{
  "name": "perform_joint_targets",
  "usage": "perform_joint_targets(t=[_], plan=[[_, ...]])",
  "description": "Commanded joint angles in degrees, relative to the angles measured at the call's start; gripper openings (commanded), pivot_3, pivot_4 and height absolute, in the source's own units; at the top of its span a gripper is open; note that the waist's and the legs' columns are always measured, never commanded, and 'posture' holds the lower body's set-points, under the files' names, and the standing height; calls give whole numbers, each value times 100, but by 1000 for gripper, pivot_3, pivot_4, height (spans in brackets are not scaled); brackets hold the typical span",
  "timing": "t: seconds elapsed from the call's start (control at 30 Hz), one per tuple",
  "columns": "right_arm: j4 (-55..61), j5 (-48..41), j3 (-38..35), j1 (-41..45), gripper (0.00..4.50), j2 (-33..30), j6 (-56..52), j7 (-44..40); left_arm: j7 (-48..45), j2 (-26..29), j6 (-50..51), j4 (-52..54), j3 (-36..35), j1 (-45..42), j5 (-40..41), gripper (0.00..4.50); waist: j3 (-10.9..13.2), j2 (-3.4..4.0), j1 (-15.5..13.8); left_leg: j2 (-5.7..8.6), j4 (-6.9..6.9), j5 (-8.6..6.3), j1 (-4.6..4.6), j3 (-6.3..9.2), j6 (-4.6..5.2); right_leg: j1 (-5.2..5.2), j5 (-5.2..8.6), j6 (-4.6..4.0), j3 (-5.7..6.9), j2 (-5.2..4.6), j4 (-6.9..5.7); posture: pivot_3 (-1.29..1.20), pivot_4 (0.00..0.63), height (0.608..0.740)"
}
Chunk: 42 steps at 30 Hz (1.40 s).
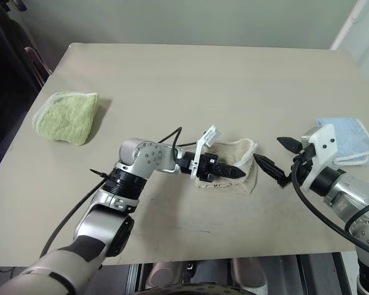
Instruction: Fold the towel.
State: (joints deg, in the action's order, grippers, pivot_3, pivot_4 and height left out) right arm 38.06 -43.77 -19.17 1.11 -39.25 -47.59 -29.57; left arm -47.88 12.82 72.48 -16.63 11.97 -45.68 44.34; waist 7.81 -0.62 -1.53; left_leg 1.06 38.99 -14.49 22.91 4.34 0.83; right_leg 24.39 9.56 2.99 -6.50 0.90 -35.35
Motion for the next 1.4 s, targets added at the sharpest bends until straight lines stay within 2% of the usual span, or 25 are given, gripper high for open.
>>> perform_joint_targets(t=[0.03,0.37,0.47,0.83,0.97,1.0,1.1,1.23,1.33,1.4], plan=[[172,-92,-157,14,4500,-100,50,23,-107,33,28,334,2,-42,-44,37,0,0,-2,0,0,0,1,0,0,-2,-2,4,0,0,9,0,150,740],[106,-12,-83,96,4500,-135,86,35,-447,30,245,545,284,78,-26,37,0,1,-6,22,7,-4,13,-7,3,-11,-15,73,-4,-26,43,0,150,740],[122,2,-91,68,4500,-138,87,45,-550,99,184,583,431,147,-125,667,0,1,-7,22,7,-4,13,-6,3,-10,-15,78,-4,-26,43,0,150,740],[183,7,-101,24,4500,-122,100,91,-938,329,354,832,-121,115,300,4475,0,1,-5,21,7,-11,12,-6,4,-10,-9,85,-5,-26,42,0,150,740],[199,-127,-79,127,4500,-109,45,89,-1051,559,176,1109,-696,71,565,4475,0,1,-3,21,6,-11,11,-6,4,-8,-12,82,-4,-25,41,0,150,740],[188,-157,-13,187,4500,-99,28,83,-1142,658,-213,1215,-870,124,496,4475,0,1,-2,21,6,-11,11,-6,4,-8,-12,81,-4,-24,41,0,150,740],[100,-146,159,344,3894,-49,71,53,-1406,1063,-1311,1478,-968,381,30,4500,-1,2,13,20,6,-13,8,-6,8,-6,-13,70,-5,-23,42,0,150,740],[-16,-106,401,621,2541,89,172,57,-1099,1071,-1758,1130,-1564,453,64,4500,-2,5,15,20,5,-21,7,-4,21,-4,-13,70,-4,-23,41,0,150,740],[-182,-64,623,866,1482,210,210,59,-1333,1262,-2170,1068,-1381,611,-259,4500,-2,6,9,20,7,-38,12,-4,51,-4,-14,65,-4,-25,43,0,150,740],[-325,3,802,1060,698,321,256,70,-1372,1257,-2671,961,-1160,706,-627,4500,-2,7,8,21,8,-45,12,-4,62,-3,-34,30,-4,-25,42,0,150,740]])
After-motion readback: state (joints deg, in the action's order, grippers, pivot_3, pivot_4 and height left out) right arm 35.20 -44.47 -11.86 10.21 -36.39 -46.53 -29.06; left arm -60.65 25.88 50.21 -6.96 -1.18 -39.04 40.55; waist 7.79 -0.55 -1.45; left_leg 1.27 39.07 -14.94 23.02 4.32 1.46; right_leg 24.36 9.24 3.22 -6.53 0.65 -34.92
